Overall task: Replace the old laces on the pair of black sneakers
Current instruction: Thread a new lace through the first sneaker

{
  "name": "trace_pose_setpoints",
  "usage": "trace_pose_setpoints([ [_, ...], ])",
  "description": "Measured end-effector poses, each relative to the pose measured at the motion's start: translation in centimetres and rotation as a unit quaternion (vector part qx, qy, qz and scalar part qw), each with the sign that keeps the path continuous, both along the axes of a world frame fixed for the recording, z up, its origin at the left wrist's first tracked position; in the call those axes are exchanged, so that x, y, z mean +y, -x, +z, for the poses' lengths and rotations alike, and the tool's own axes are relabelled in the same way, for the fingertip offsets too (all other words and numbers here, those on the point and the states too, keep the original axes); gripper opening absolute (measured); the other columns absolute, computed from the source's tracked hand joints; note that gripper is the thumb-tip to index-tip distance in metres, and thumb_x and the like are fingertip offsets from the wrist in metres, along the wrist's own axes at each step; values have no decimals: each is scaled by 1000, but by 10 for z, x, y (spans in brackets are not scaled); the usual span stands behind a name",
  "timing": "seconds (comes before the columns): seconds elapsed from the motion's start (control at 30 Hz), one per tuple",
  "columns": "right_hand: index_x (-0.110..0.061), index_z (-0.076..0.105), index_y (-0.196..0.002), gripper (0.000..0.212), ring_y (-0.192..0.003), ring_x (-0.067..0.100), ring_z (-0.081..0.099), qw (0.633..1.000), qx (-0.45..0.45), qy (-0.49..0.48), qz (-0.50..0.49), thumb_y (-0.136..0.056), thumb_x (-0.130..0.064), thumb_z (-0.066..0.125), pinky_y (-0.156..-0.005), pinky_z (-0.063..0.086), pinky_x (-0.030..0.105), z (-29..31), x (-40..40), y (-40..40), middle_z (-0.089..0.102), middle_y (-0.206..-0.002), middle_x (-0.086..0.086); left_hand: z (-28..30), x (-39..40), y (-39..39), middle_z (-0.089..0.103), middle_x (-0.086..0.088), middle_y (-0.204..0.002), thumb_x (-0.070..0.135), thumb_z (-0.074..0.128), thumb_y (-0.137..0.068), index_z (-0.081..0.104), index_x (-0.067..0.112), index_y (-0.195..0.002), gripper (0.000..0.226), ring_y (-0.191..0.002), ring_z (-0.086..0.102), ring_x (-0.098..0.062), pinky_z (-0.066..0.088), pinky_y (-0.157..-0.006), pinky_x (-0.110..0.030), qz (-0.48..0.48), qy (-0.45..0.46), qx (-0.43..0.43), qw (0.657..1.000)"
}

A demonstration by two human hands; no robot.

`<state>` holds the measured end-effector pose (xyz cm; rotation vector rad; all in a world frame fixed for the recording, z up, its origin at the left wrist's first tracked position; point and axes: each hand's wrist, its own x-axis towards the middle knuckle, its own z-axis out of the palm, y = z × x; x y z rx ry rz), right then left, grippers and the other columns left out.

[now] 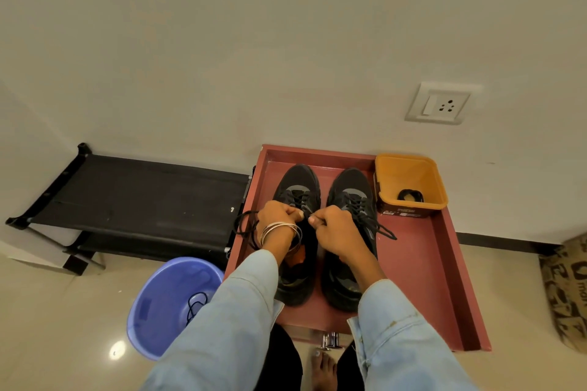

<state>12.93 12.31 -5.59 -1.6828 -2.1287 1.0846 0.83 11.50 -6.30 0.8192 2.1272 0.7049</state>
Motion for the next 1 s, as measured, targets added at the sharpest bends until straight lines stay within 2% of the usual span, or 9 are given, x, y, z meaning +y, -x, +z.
trace_pose_setpoints([
  [0.13, 7, 65, -85, 30, -77, 34, 63, 997, 37, -8, -63, -96, -18, 54, -70, 52, 42, -1, 13, 6, 66, -80, 22, -3, -2, 4, 70, -6, -100, 23, 73, -81, 75, 16, -88, 10, -83, 59, -19, 44, -70, -28, -6, -15, -22, 1000],
  [0.33, -2, 67, -84, 27, -85, 29, 63, 989, 8, 0, -149, -91, -28, 63, -72, 51, 36, -13, 16, 22, 68, -86, 12, -7, -7, 11, 72, -6, -97, 25, 75, -79, 76, 19, -91, 14, -95, 65, -23, 52, -86, -33, -44, -52, -36, 997],
  [0.43, 0, 61, -93, 28, -91, 34, 61, 987, -35, 7, -154, -95, -27, 54, -68, 45, 34, -11, 16, 24, 65, -96, 16, -8, -18, 14, 69, -1, -95, 26, 76, -77, 72, 19, -101, 25, -93, 64, -19, 51, -87, -31, -106, -98, 2, 989],
  [0.53, 0, 57, -88, 24, -87, 35, 61, 982, -11, -8, -187, -97, -21, 49, -65, 42, 32, -6, 17, 21, 64, -98, 19, -12, -32, 18, 53, 3, -105, 24, 82, -68, 61, 22, -114, 50, -95, 55, -14, 45, -83, -25, -141, -118, 94, 978],
  [0.63, -1, 55, -86, 17, -72, 27, 62, 970, 62, -34, -231, -95, -14, 47, -53, 44, 28, 5, 16, 15, 65, -96, 20, -23, -44, 22, 49, -3, -115, 20, 81, -69, 57, 18, -115, 52, -103, 54, -19, 44, -86, -23, -118, -105, 127, 979],
  [0.7, -4, 56, -92, 15, -75, 24, 64, 947, 156, -58, -274, -95, -15, 46, -60, 52, 33, 23, 12, 11, 65, -94, 15, -27, -49, 22, 48, -5, -118, 22, 80, -70, 57, 15, -113, 49, -101, 54, -17, 41, -82, -19, -79, -100, 120, 985],
  [0.8, -10, 55, -92, 18, -75, 18, 66, 871, 354, -53, -336, -101, -17, 40, -72, 59, 36, 70, 3, 0, 66, -88, 9, -26, -53, 16, 46, -5, -119, 26, 79, -72, 55, 15, -108, 45, -93, 52, -15, 41, -75, -22, -46, -94, 142, 984],
  [0.9, -11, 52, -93, 21, -64, 18, 64, 797, 504, -44, -329, -103, -12, 33, -61, 56, 32, 131, -6, -13, 65, -78, 9, -23, -54, 12, 47, -5, -116, 25, 78, -73, 55, 16, -105, 41, -85, 48, -14, 40, -72, -22, -47, -98, 171, 979],
  [1.0, -12, 52, -85, 25, -52, 15, 47, 752, 586, -129, -272, -102, -9, 34, -51, 44, 29, 178, -12, -24, 53, -64, 4, -22, -54, 15, 50, -5, -114, 30, 75, -76, 56, 17, -105, 38, -91, 52, -17, 38, -72, -23, -70, -82, 191, 976],
])
